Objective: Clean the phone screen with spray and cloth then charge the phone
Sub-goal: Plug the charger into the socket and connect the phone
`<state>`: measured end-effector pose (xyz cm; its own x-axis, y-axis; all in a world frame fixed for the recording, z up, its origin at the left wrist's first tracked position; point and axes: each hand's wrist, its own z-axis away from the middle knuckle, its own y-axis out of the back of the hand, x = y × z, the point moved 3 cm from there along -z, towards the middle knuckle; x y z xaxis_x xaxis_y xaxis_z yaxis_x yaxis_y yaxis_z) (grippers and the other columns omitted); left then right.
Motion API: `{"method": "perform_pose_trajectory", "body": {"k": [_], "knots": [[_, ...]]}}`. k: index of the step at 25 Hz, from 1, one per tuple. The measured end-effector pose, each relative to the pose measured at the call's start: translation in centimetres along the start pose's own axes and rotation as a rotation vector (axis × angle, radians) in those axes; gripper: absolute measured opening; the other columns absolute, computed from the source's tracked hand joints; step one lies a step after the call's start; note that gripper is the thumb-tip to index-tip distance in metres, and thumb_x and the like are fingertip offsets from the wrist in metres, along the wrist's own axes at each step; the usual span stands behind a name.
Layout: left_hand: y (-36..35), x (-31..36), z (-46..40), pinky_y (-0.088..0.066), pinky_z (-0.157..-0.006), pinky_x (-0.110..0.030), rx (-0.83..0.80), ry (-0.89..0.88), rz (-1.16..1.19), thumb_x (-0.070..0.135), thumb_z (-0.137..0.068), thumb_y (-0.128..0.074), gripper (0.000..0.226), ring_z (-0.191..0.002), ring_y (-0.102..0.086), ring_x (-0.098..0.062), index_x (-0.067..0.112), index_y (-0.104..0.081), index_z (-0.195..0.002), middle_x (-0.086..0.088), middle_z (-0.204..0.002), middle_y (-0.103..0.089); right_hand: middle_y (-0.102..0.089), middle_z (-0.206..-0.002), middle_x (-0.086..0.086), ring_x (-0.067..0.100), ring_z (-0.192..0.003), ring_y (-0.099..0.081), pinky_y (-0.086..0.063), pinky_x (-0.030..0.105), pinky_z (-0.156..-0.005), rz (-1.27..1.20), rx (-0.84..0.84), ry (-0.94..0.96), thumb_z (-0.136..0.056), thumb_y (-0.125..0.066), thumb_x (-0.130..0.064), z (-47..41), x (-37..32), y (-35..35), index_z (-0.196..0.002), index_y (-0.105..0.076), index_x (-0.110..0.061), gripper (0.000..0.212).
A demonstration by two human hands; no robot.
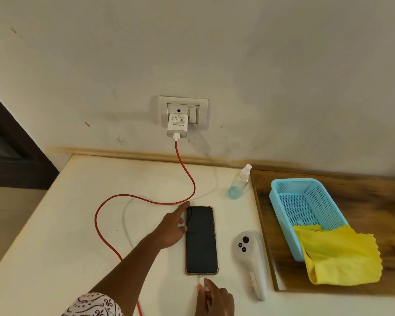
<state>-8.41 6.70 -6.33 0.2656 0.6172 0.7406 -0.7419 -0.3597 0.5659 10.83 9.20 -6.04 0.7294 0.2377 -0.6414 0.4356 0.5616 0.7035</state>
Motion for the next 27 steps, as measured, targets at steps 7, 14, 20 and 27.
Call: {"method": "perform_pose_trajectory", "body": {"k": [7,14,20,27], "knots": [[0.0,0.1,0.1,-0.042,-0.096,-0.027,0.005,0.006,0.004,0.006,-0.092,-0.055,0.070,-0.119,-0.048,-0.017,0.026,-0.016,-0.147,-0.006,-0.144,-0.038,-0.063,-0.047,0.013,0.025,-0.042,-0.055,-0.039,0.022,-0.052,0.148,0.050,0.091,-0.040,-0.093,-0.007,1.0,-0.4,-0.3,-0.068,-0.074,-0.003,0.034],[0.0,0.5,0.4,-0.040,-0.097,-0.025,0.018,0.024,0.009,0.006,-0.093,-0.053,0.070,-0.121,-0.047,-0.018,0.027,-0.015,-0.148,-0.008,-0.141,-0.041,-0.059,-0.038,0.004,0.022,-0.033,-0.055,-0.040,0.017,-0.044,0.094,-0.034,0.189,-0.024,-0.095,-0.010,0.9,0.6,-0.9,-0.057,-0.071,-0.007,0.041],[0.1,0.8,0.7,-0.040,-0.096,-0.024,0.040,0.024,0.019,0.005,-0.093,-0.053,0.069,-0.120,-0.047,-0.018,0.027,-0.017,-0.147,-0.007,-0.140,-0.041,-0.056,-0.036,-0.002,0.014,-0.032,-0.054,-0.042,0.015,-0.035,0.144,0.184,0.302,-0.029,-0.096,-0.020,0.2,0.3,-1.2,-0.052,-0.070,-0.011,0.036],[0.0,1.0,0.8,-0.041,-0.093,-0.023,0.061,0.031,0.037,0.002,-0.093,-0.053,0.069,-0.120,-0.047,-0.020,0.026,-0.018,-0.147,-0.010,-0.138,-0.042,-0.059,-0.040,-0.001,0.018,-0.035,-0.055,-0.045,0.018,-0.040,0.143,0.204,0.284,-0.019,-0.096,-0.011,-0.7,0.5,-1.5,-0.053,-0.070,-0.009,0.042]]}}
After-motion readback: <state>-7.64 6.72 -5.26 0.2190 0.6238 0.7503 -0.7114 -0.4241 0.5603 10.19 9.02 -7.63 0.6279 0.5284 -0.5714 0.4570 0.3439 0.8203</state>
